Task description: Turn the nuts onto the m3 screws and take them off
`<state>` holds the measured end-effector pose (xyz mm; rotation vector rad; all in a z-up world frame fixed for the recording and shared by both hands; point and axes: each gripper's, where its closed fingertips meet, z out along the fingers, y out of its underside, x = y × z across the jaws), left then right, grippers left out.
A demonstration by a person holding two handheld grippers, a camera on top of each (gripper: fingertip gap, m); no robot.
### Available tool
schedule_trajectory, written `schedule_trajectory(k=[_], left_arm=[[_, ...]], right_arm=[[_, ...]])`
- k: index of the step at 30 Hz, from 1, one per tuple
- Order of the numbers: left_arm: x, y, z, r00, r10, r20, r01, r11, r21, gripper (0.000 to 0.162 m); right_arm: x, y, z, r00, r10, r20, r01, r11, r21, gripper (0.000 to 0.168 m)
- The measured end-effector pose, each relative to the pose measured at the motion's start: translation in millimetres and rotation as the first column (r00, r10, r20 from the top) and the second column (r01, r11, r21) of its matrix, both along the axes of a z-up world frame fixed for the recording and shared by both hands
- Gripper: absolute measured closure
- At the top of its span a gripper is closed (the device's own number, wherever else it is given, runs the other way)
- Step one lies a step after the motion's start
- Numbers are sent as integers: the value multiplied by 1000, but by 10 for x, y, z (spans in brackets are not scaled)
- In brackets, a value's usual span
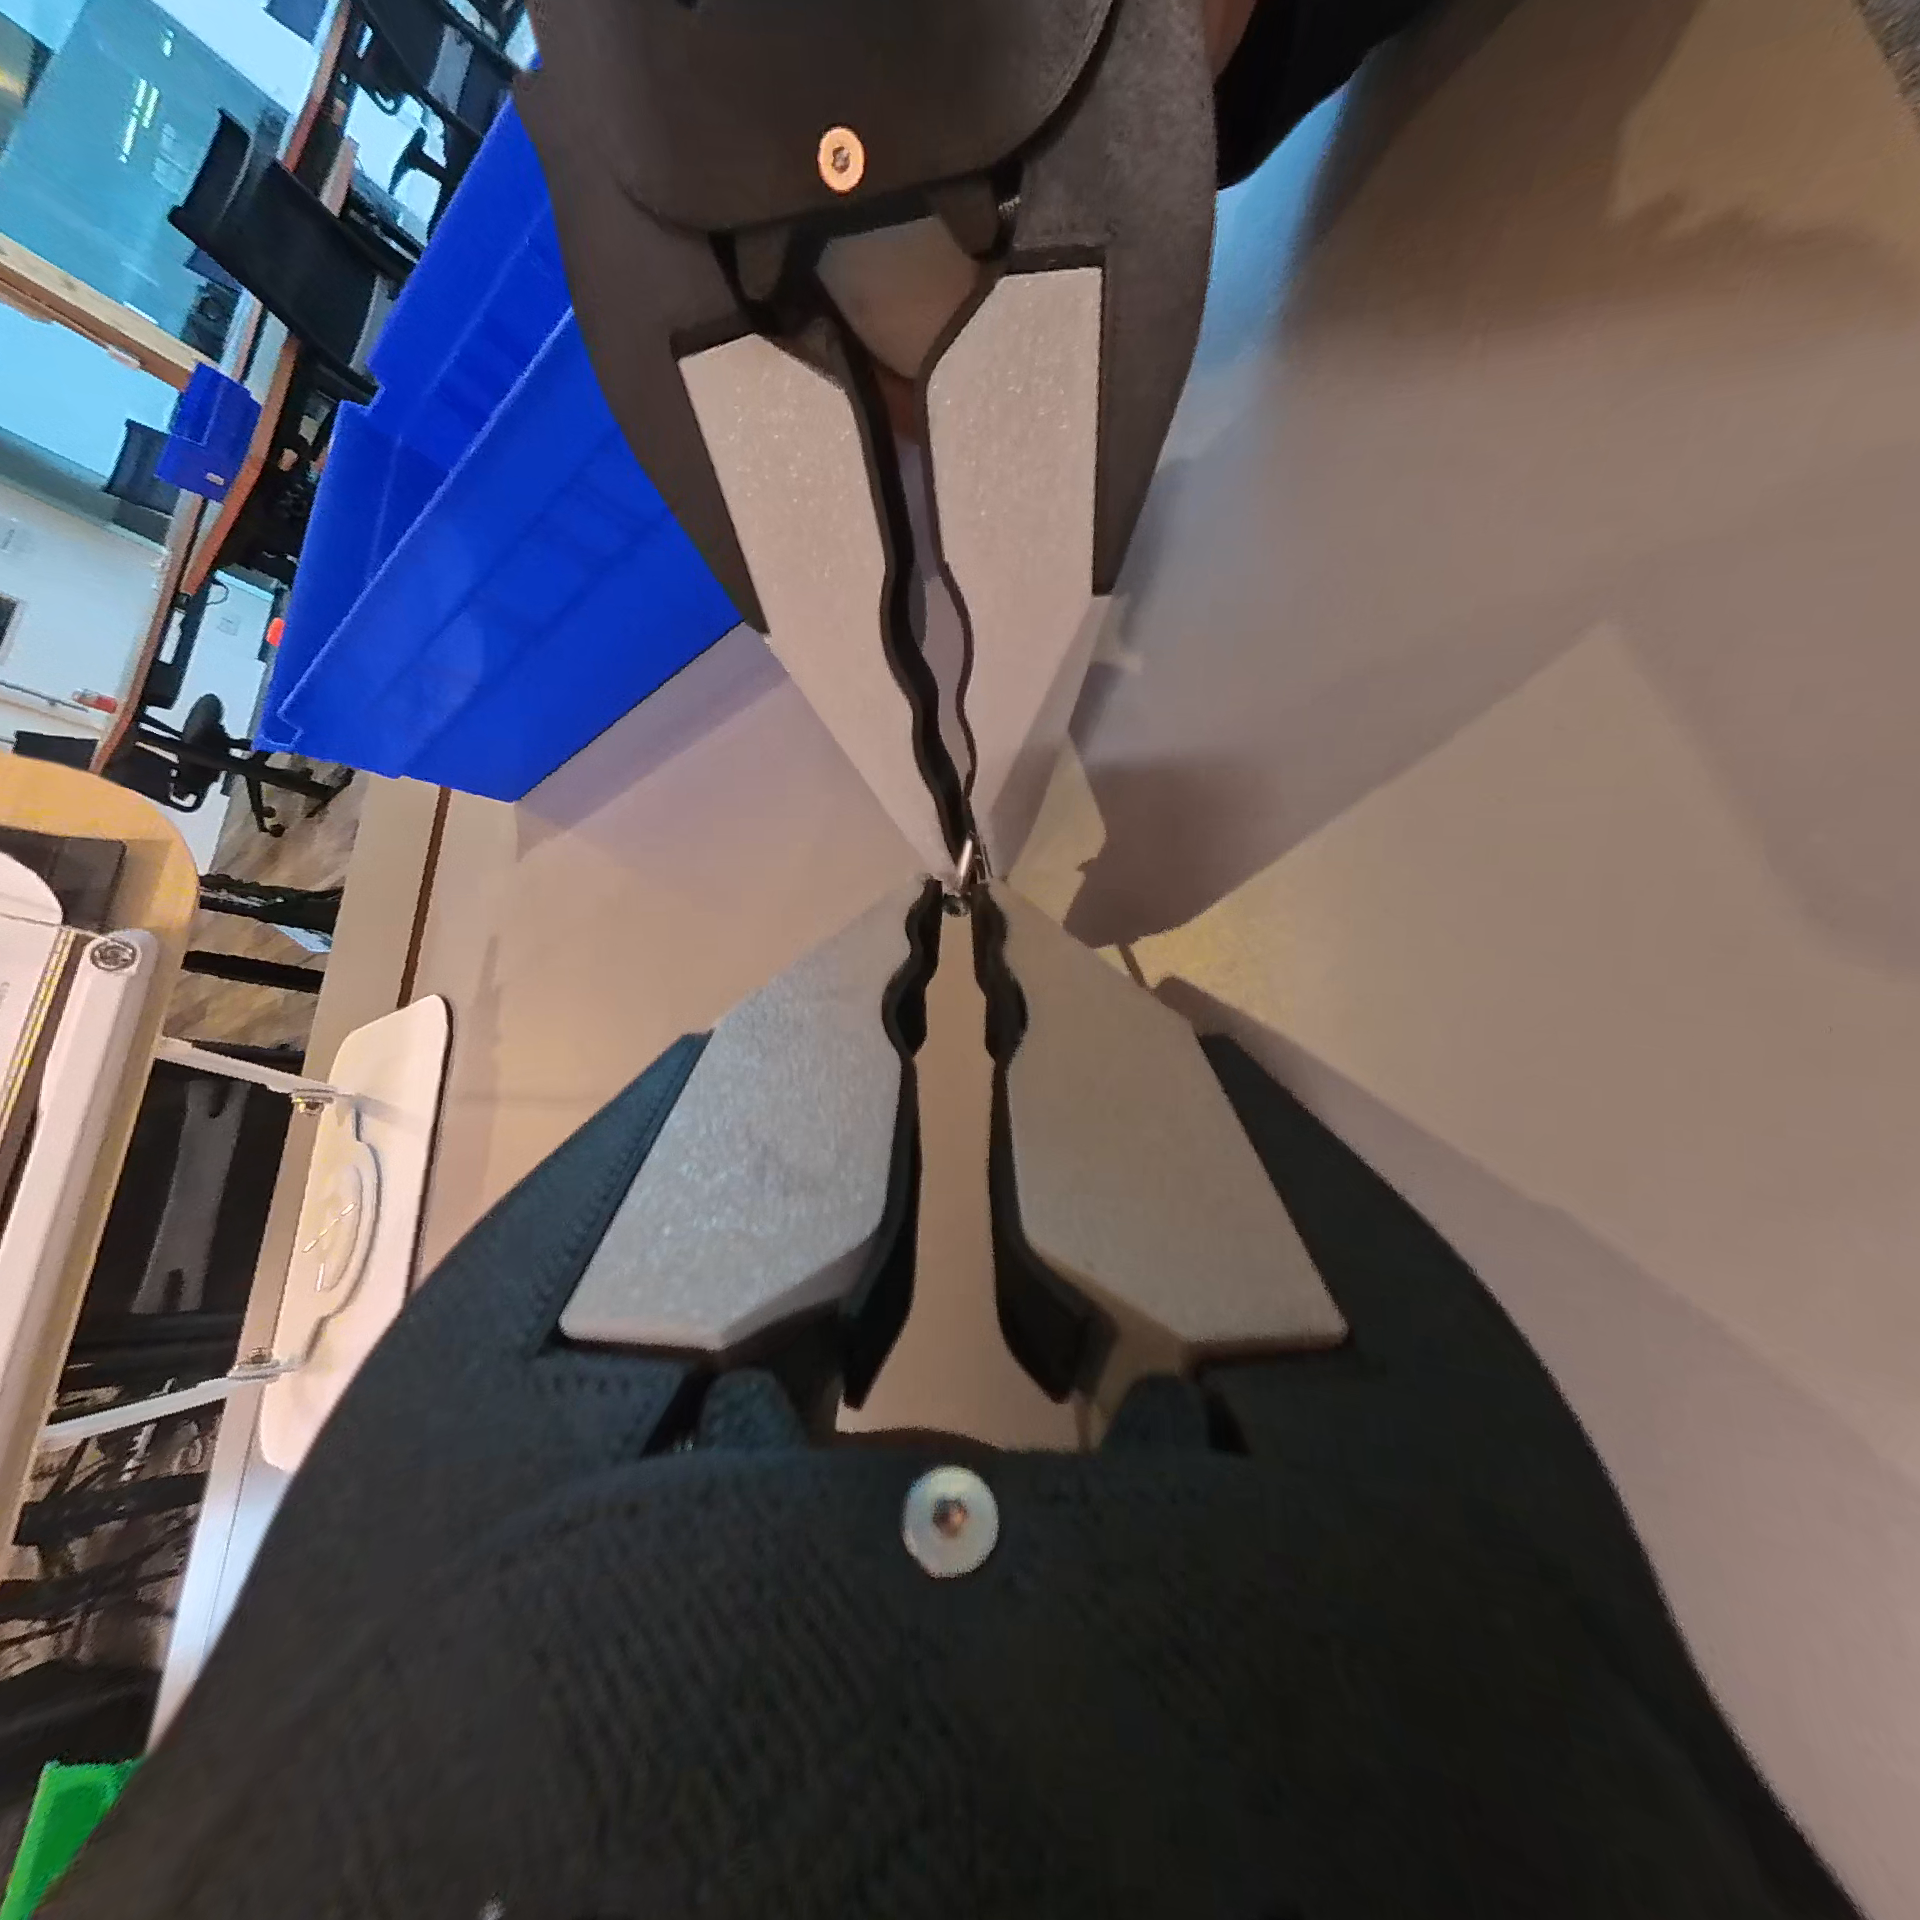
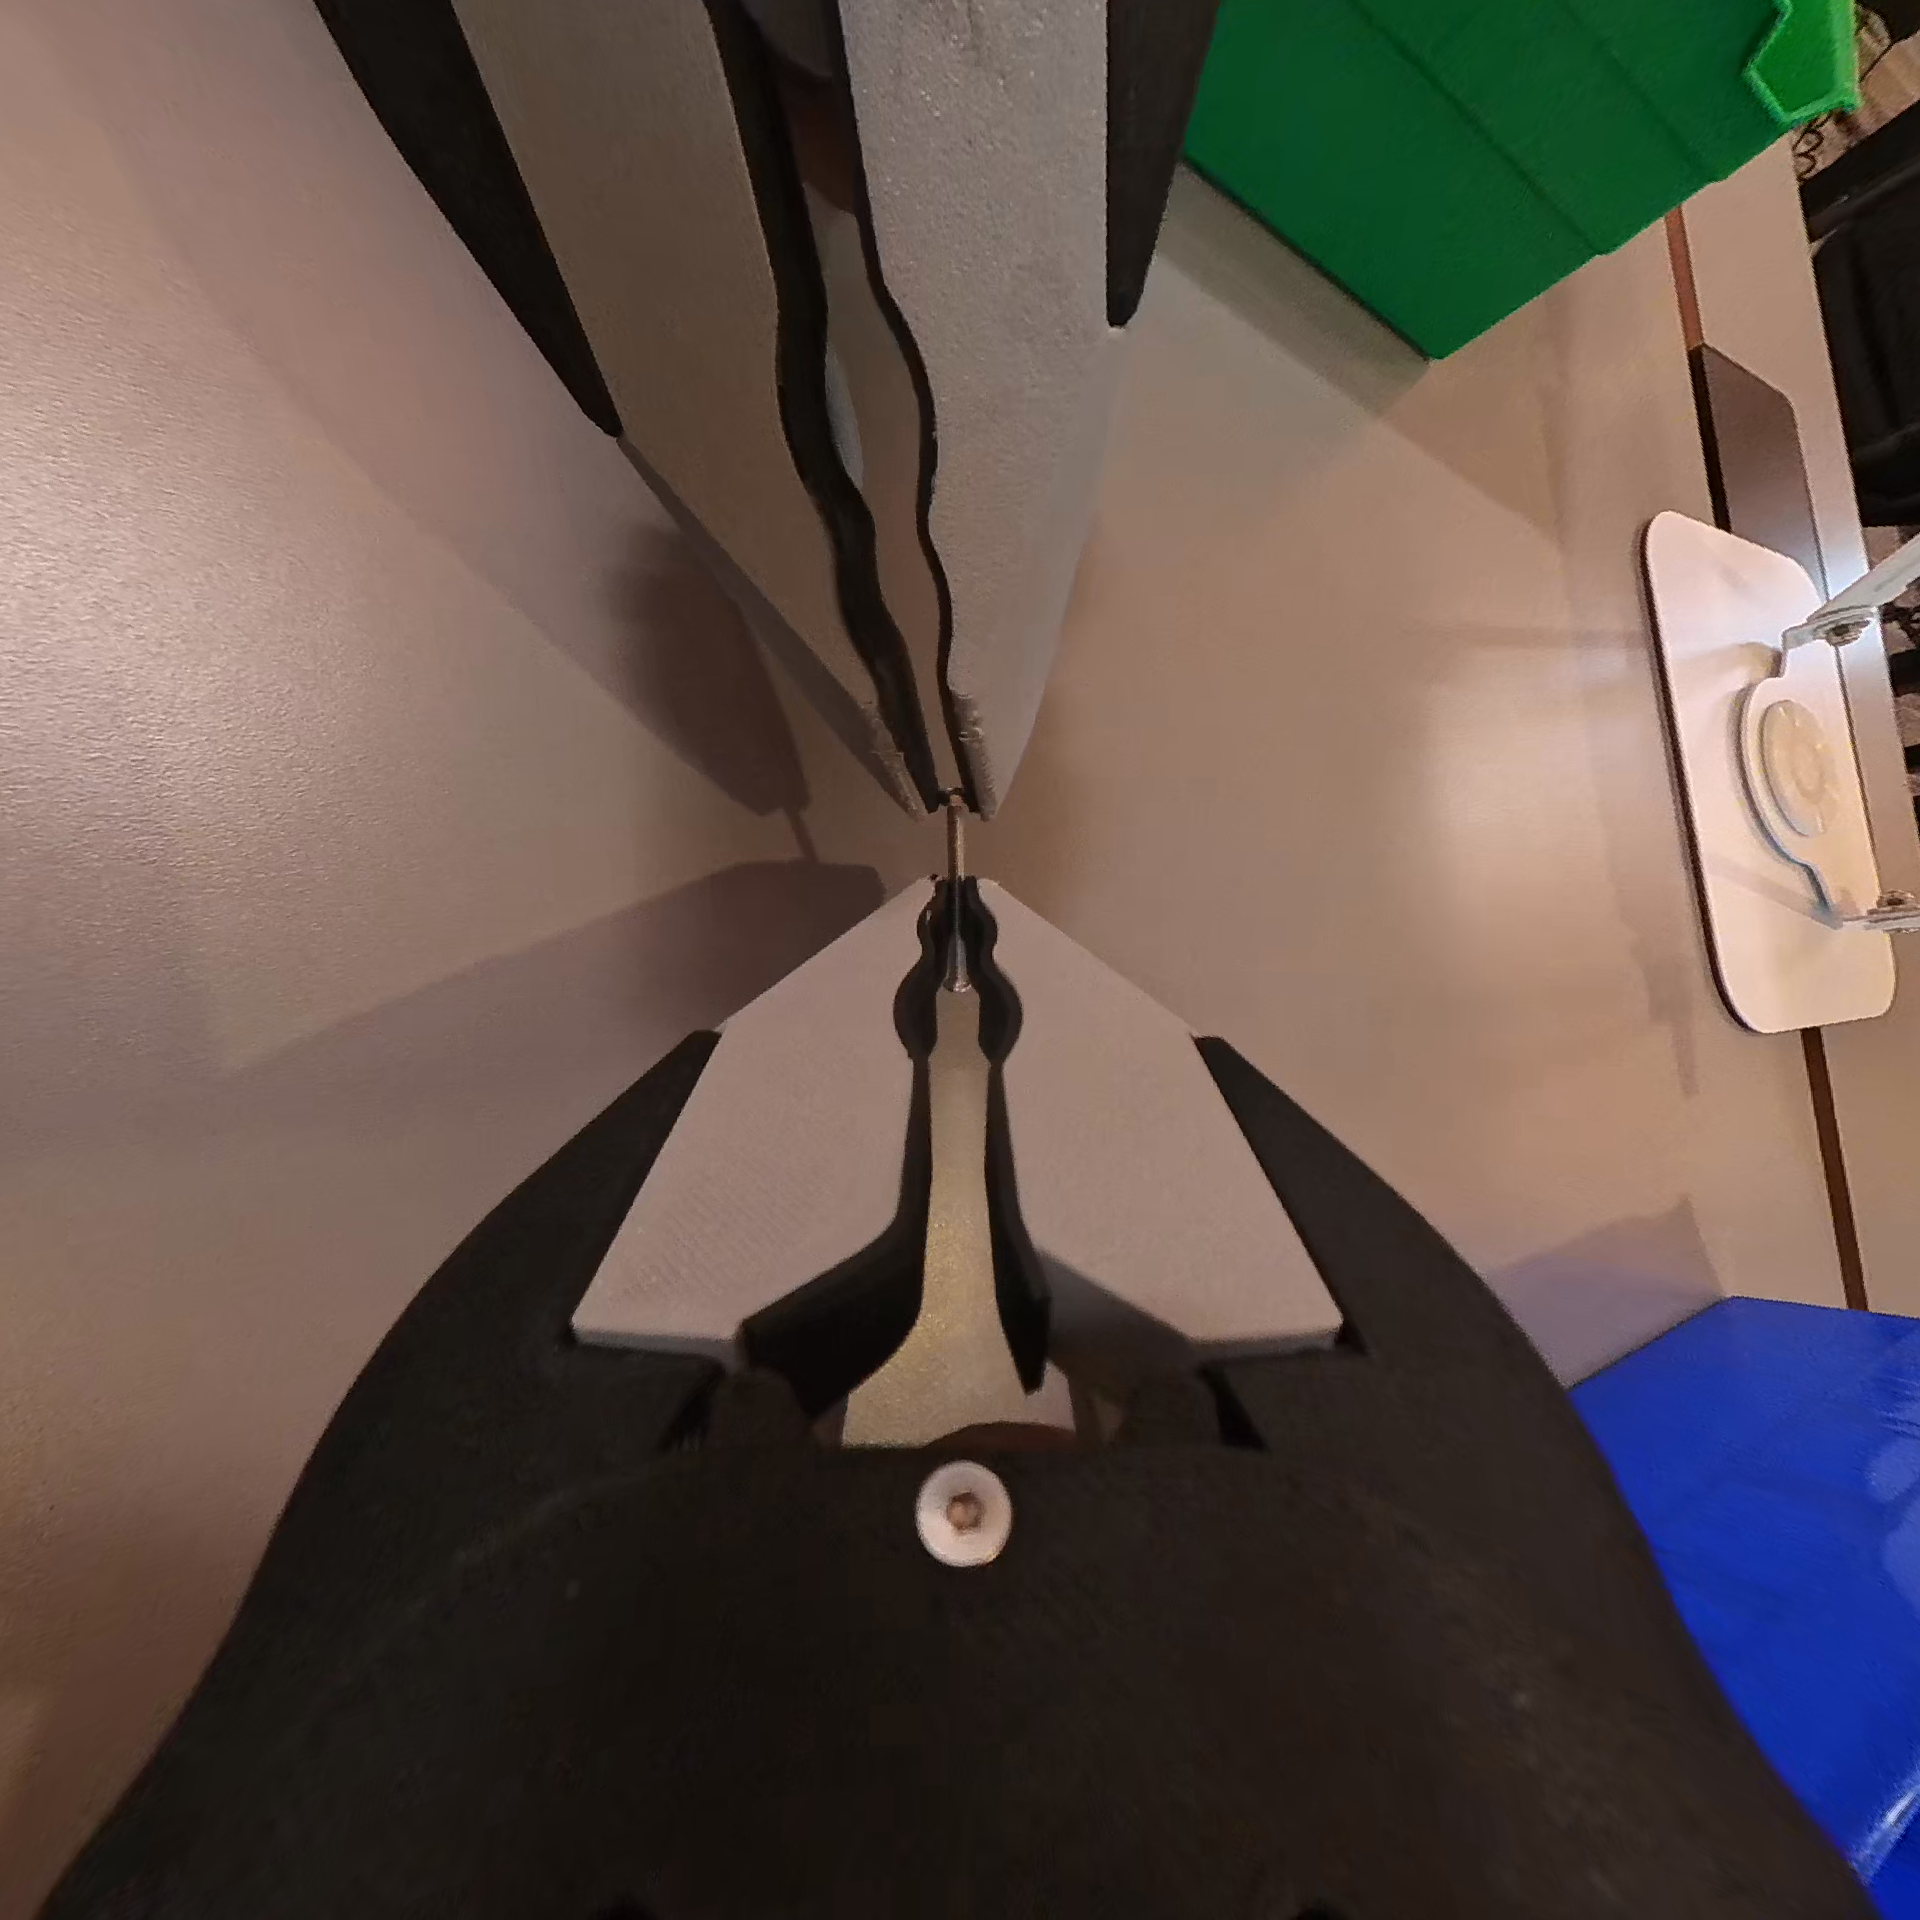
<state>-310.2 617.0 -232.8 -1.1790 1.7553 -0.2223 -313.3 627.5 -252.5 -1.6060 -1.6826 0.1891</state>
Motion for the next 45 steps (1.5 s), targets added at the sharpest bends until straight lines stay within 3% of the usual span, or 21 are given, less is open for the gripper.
schedule_trajectory(k=[17, 45], left_arm=[[34, 23, -14, 990, -30, -138, 52, 985, 162, 158], [34, -21, 22, 964, -112, -240, 177, 948, 266, 158]], right_arm=[[32, 8, 4, 1000, 0, -28, -1, 999, -47, 168], [28, -63, 53, 994, 22, -108, -40, 985, -167, 168]])
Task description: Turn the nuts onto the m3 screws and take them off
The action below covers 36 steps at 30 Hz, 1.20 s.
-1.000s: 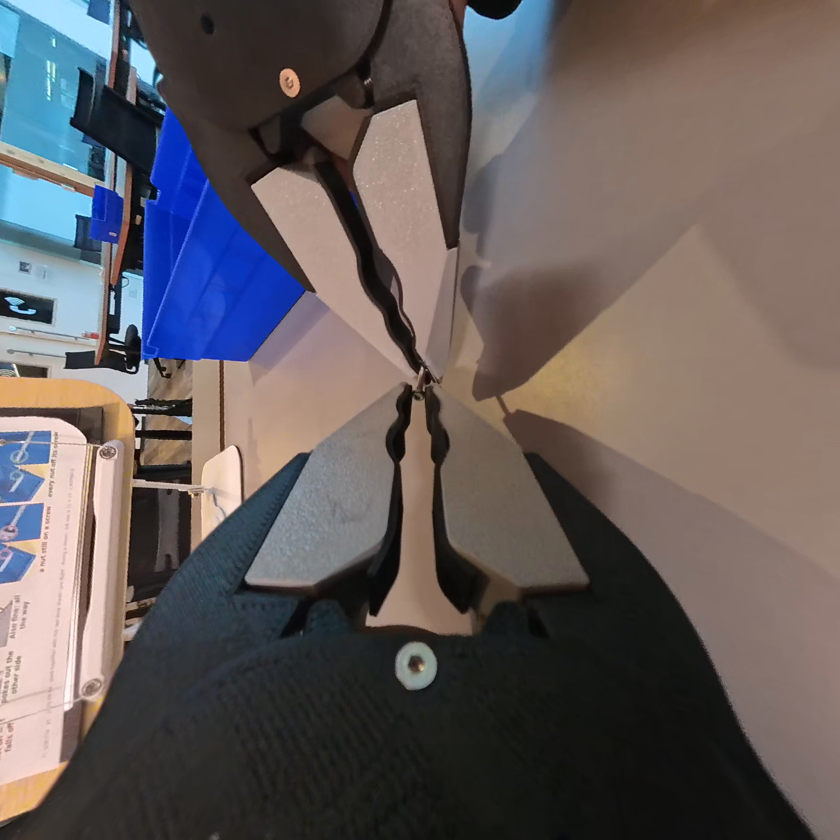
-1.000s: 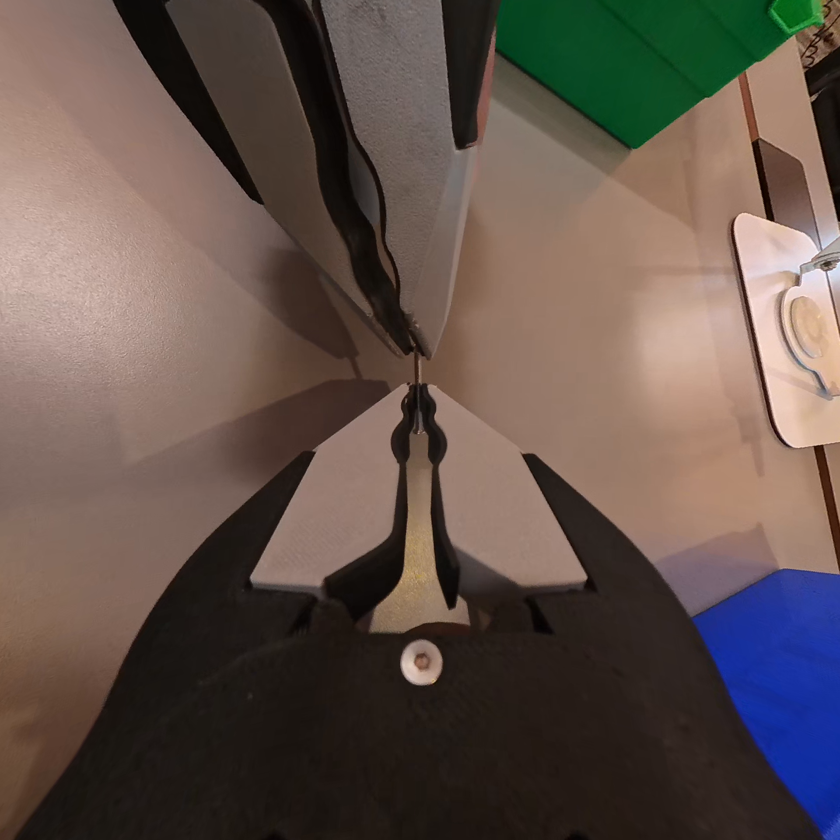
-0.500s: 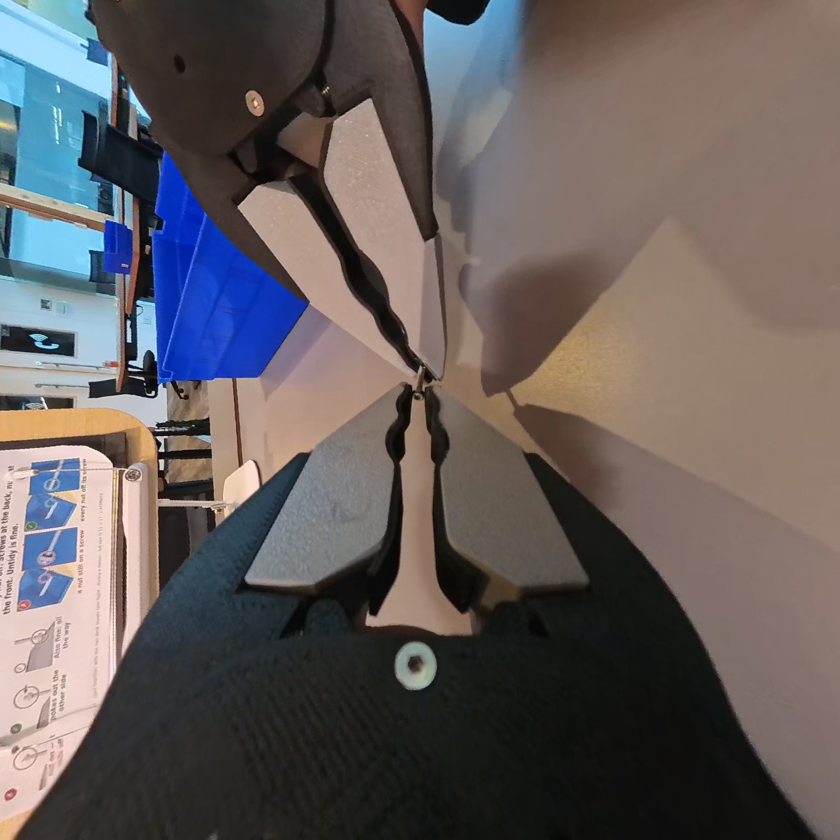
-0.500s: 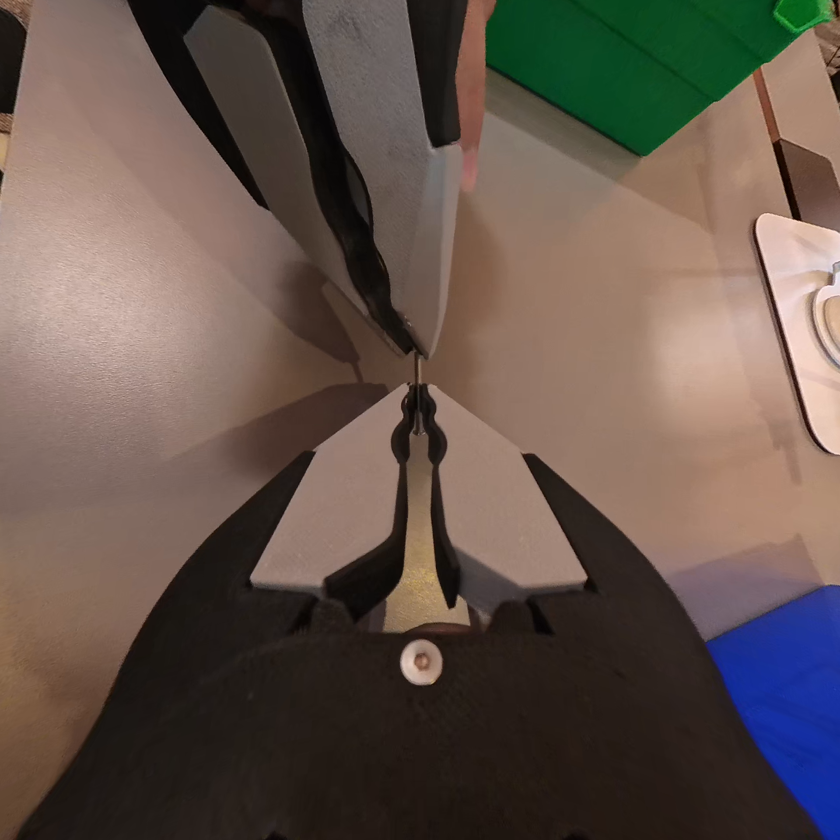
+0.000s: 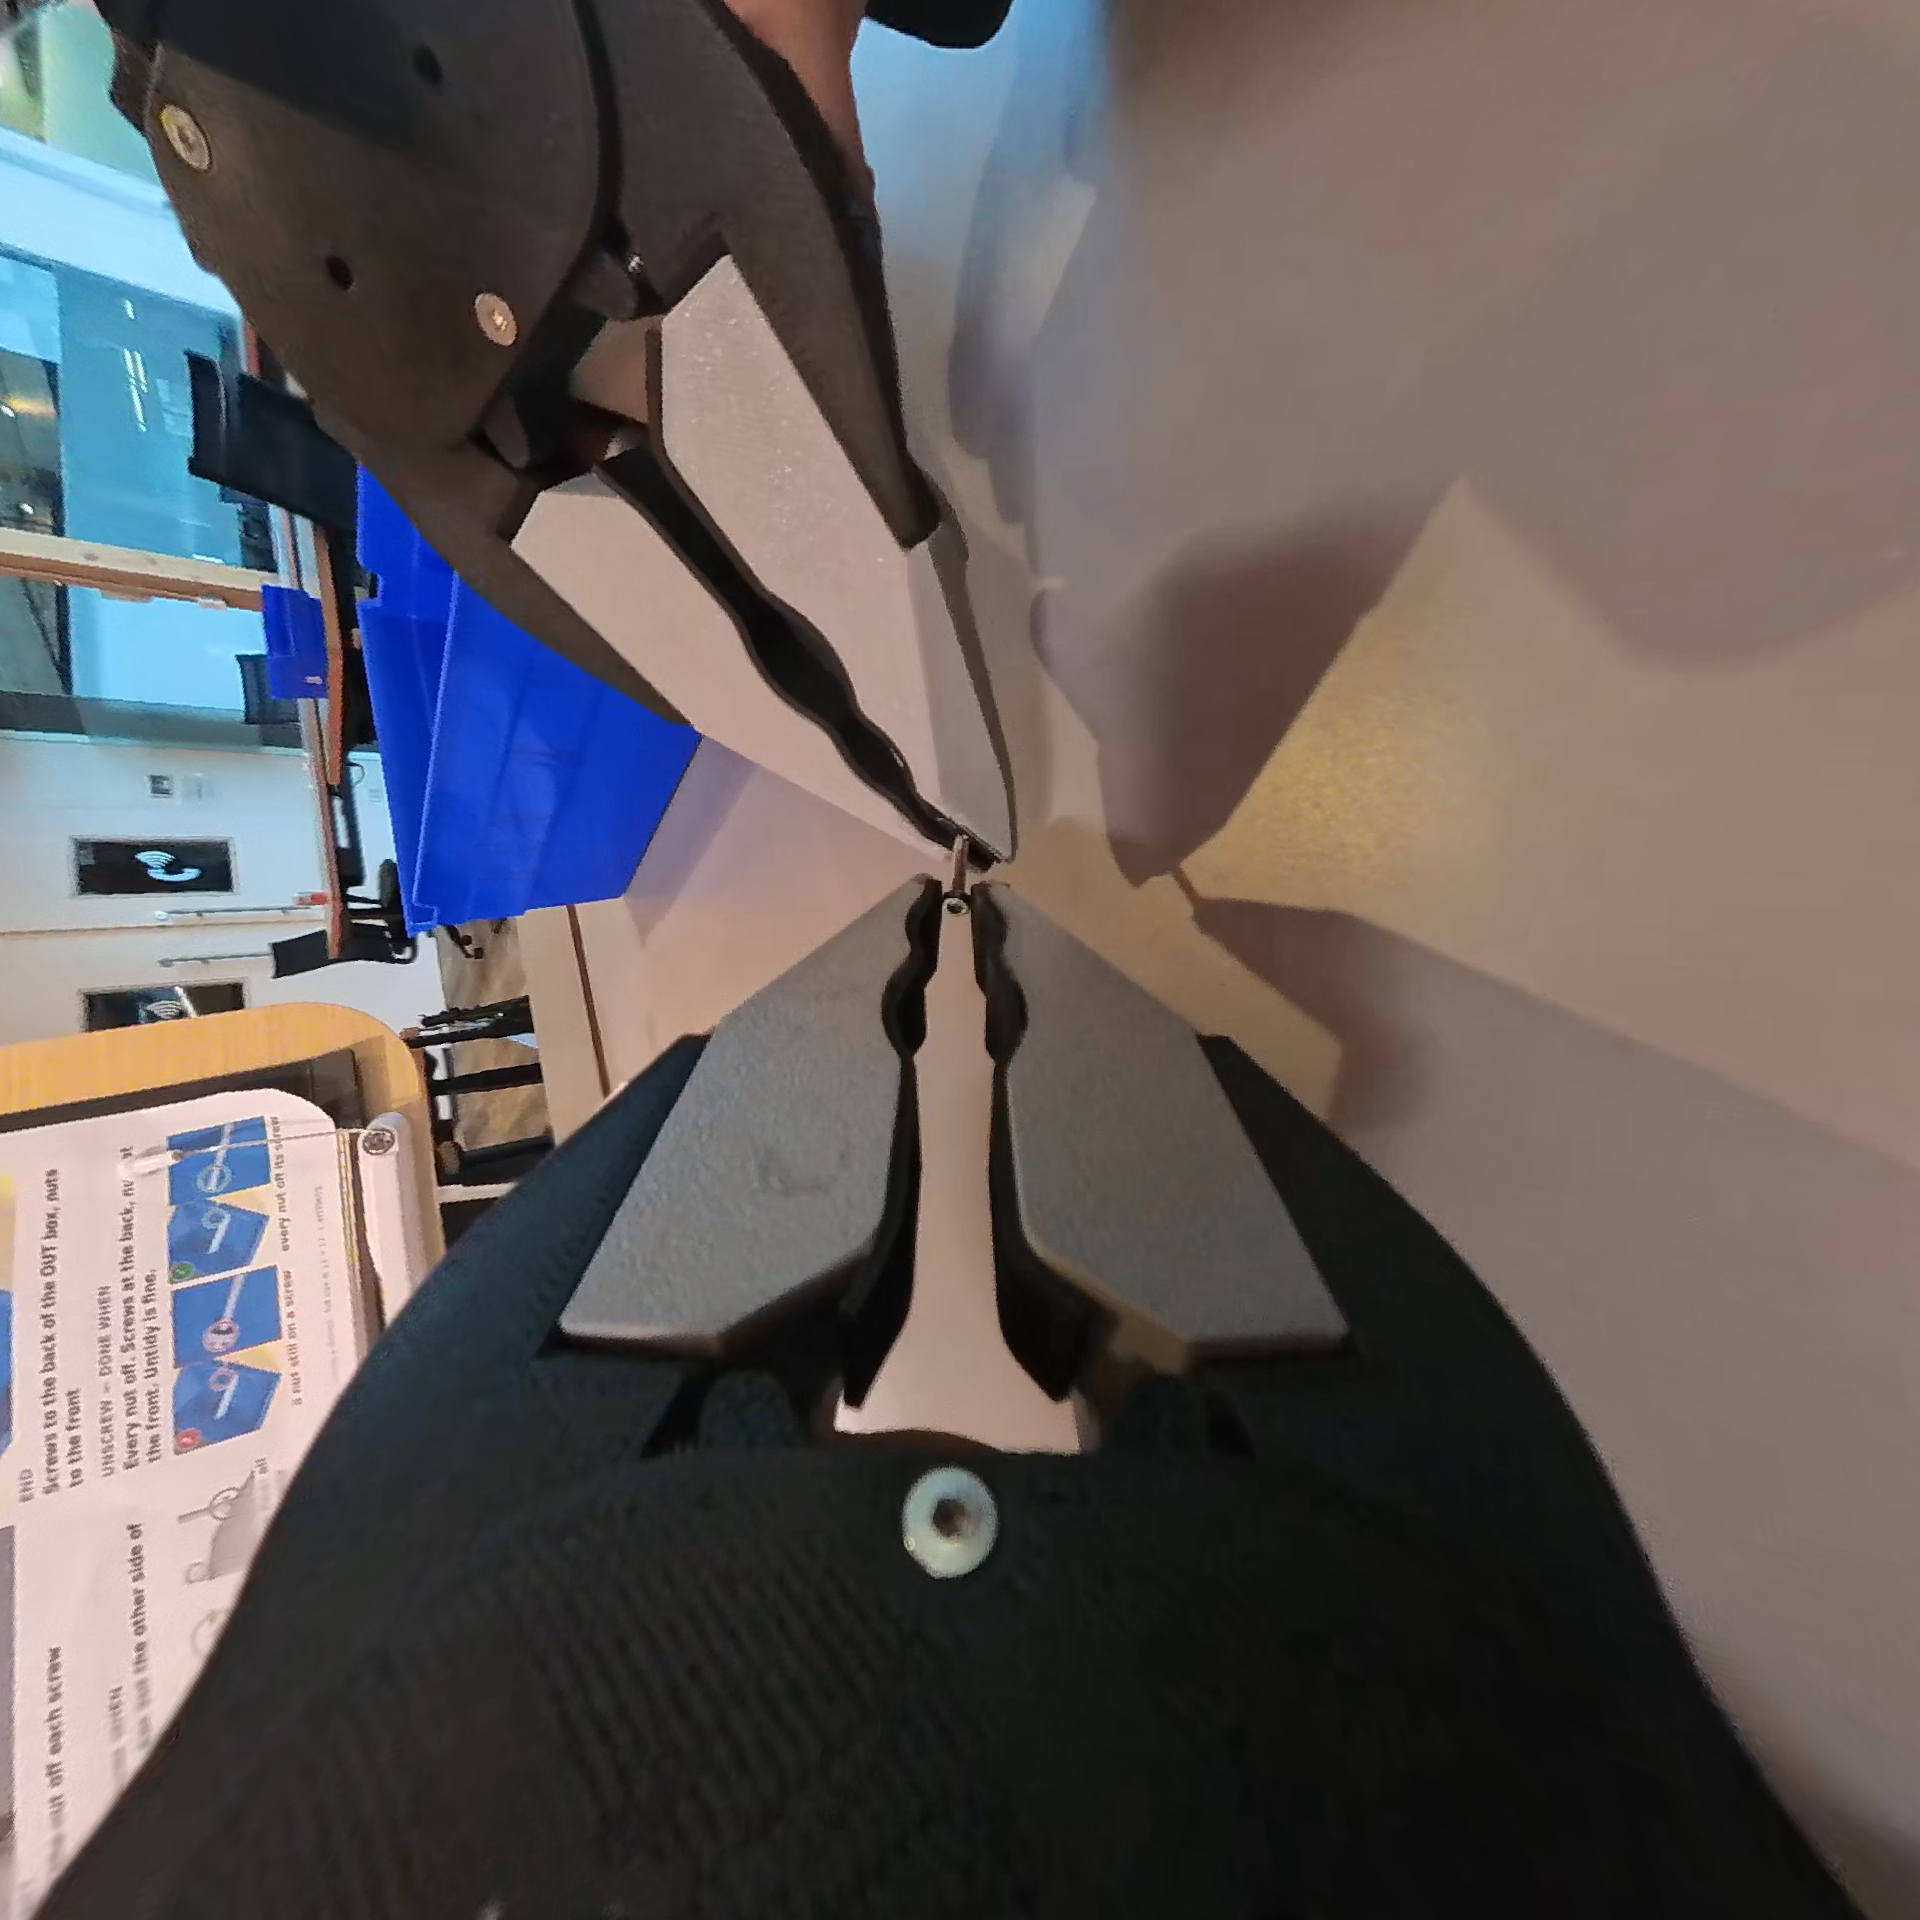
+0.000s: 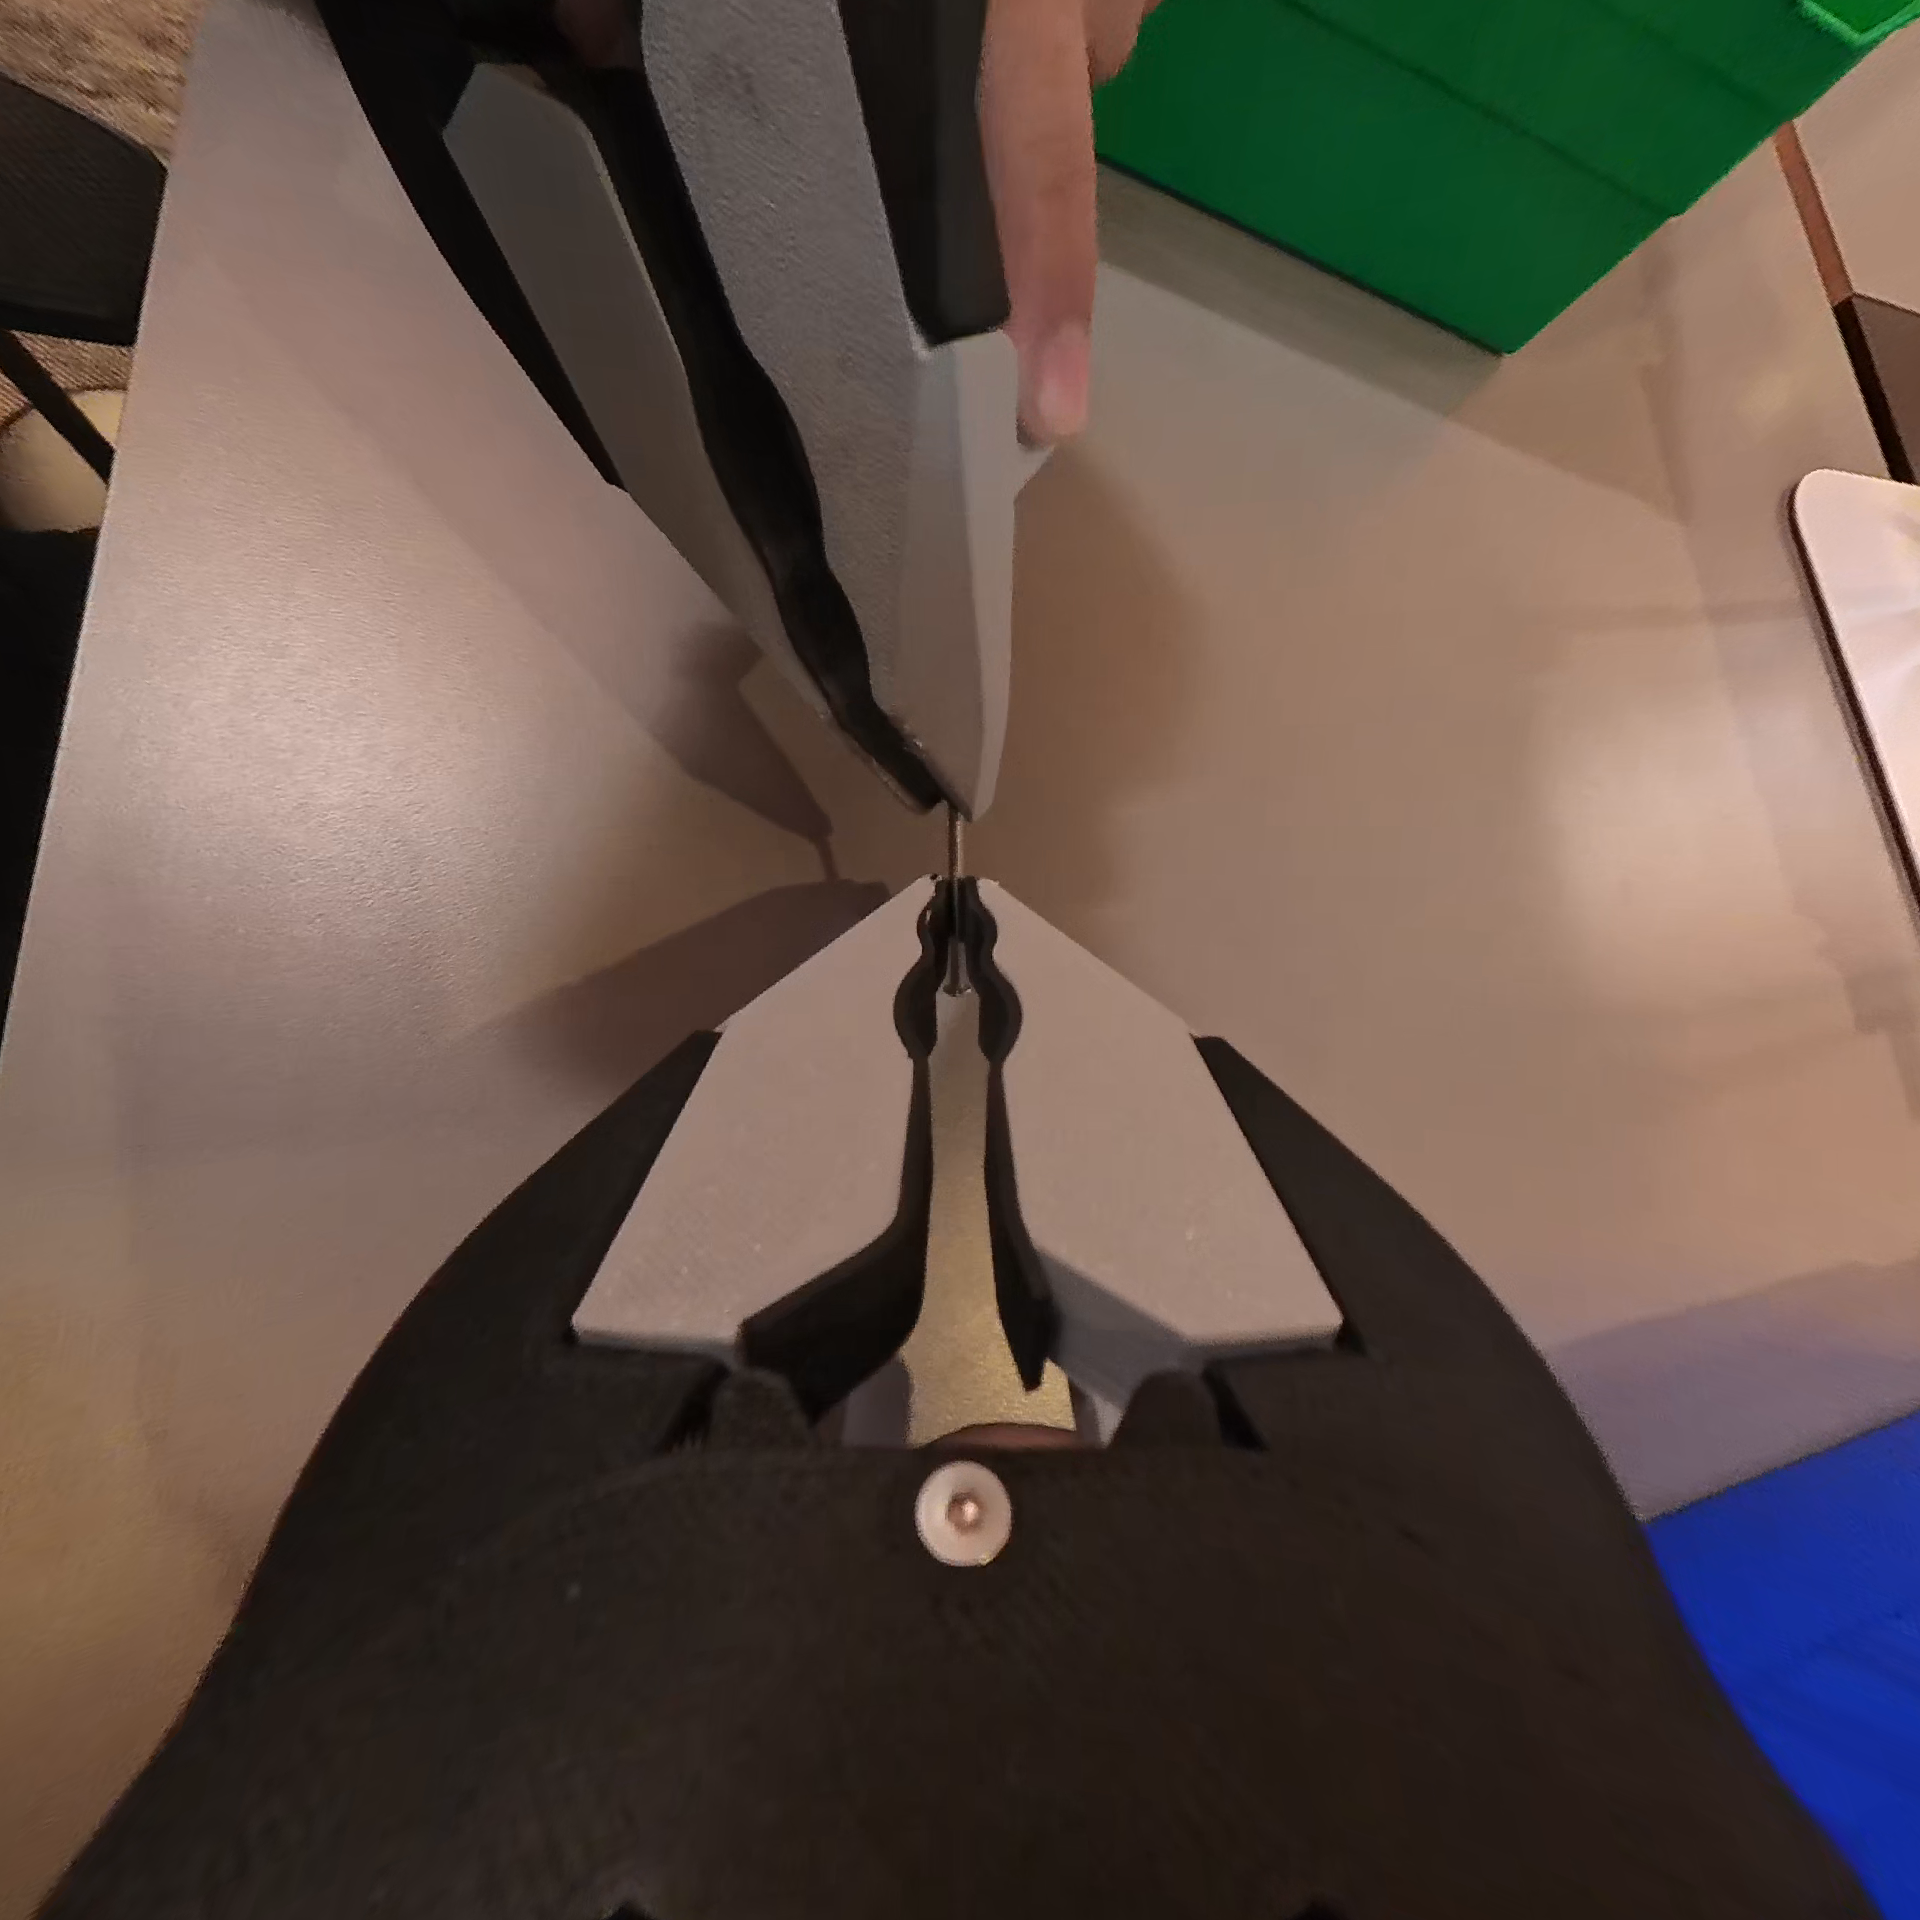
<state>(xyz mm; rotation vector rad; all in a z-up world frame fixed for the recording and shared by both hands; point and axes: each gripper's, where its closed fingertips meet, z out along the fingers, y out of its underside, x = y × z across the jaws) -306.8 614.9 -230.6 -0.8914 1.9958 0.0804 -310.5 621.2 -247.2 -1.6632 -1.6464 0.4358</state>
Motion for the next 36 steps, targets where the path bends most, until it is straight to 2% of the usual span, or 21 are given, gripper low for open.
schedule_trajectory(k=[3, 26, 36], left_arm=[[1, -2, 7, 1000, -13, -9, 13, 999, 30, 158], [6, 0, 18, 1000, -3, 1, 3, 1000, -12, 158], [15, -12, 99, 999, -5, 37, 8, 996, -85, 158]], right_arm=[[2, -2, 6, 1000, 1, -6, -1, 1000, -8, 168], [12, 3, 13, 1000, -5, 2, 5, 1000, 19, 168], [8, -8, 88, 999, 0, -47, 1, 1000, 13, 168]])
